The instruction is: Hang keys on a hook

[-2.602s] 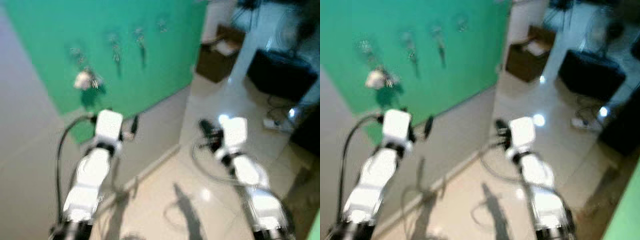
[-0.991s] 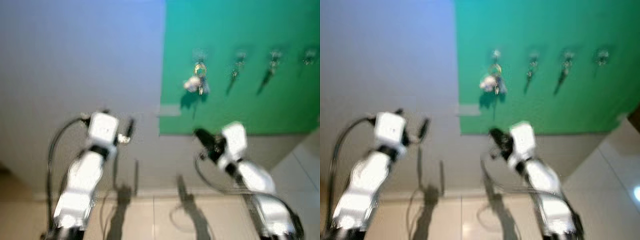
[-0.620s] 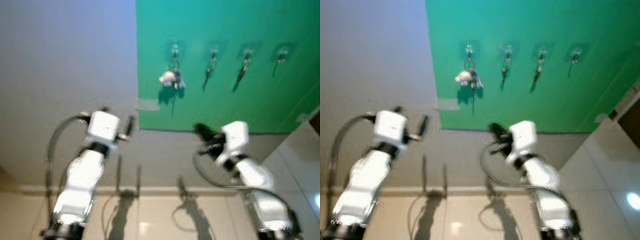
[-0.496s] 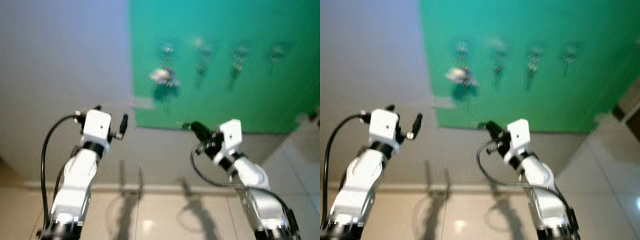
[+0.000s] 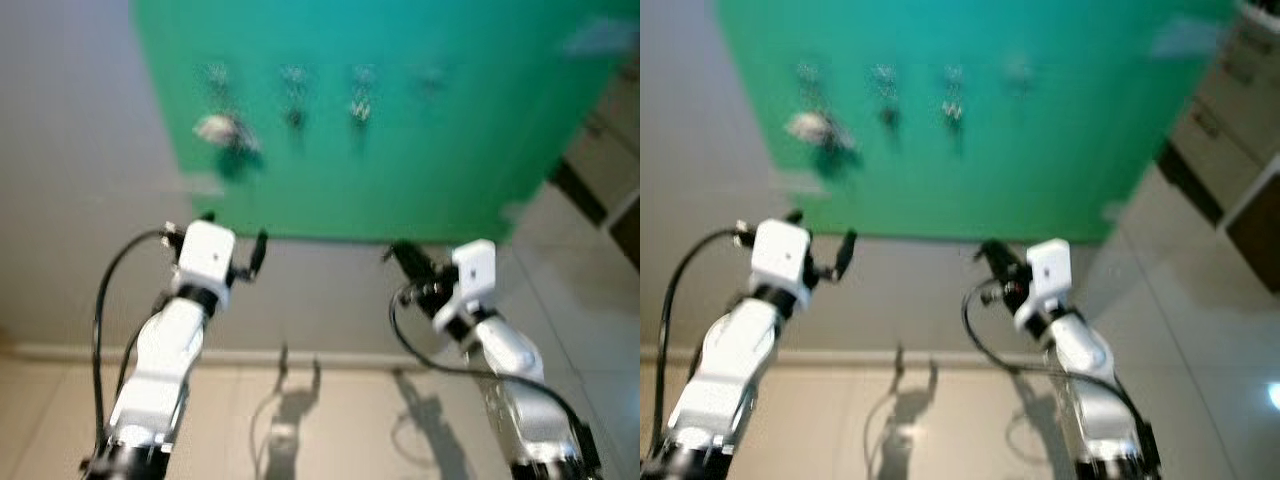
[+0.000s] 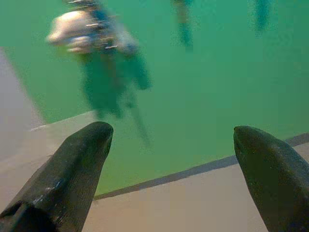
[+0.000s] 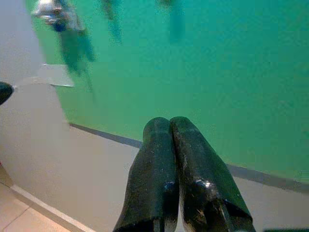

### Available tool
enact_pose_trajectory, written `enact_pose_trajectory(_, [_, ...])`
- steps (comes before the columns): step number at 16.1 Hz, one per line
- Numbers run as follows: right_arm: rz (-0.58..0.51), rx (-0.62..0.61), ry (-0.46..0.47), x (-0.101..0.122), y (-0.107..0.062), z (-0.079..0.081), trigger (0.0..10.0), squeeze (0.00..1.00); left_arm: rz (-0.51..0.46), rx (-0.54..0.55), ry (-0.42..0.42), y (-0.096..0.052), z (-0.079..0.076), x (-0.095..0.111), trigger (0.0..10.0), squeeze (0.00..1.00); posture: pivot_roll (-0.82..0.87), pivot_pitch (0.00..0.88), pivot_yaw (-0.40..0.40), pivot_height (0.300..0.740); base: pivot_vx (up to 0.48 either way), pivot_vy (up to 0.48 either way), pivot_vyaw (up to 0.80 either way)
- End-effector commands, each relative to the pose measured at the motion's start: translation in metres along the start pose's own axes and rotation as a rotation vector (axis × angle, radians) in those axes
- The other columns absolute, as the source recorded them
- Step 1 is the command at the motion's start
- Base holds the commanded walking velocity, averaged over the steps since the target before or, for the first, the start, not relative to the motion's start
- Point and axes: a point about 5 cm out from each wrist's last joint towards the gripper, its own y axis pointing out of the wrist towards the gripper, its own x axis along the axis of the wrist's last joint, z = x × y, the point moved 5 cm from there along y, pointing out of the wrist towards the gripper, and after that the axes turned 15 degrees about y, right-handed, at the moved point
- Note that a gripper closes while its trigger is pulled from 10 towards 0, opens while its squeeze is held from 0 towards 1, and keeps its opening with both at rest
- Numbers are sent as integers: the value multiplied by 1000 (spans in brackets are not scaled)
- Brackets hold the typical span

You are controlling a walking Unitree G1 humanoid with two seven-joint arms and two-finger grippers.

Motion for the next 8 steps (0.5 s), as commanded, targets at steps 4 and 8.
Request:
enact_pose_trajectory(4, [-68,-43,29,16,7,0,10000,0,-21,58,-15,10,11,11,10000,0,-51,0,32,740,0,-67,0])
enact_pose_trajectory(8, [-78,-61,29,21,5,-5,10000,0,-82,7,-26,12,0,22,10000,0,-57,0,34,740,0,0,0])
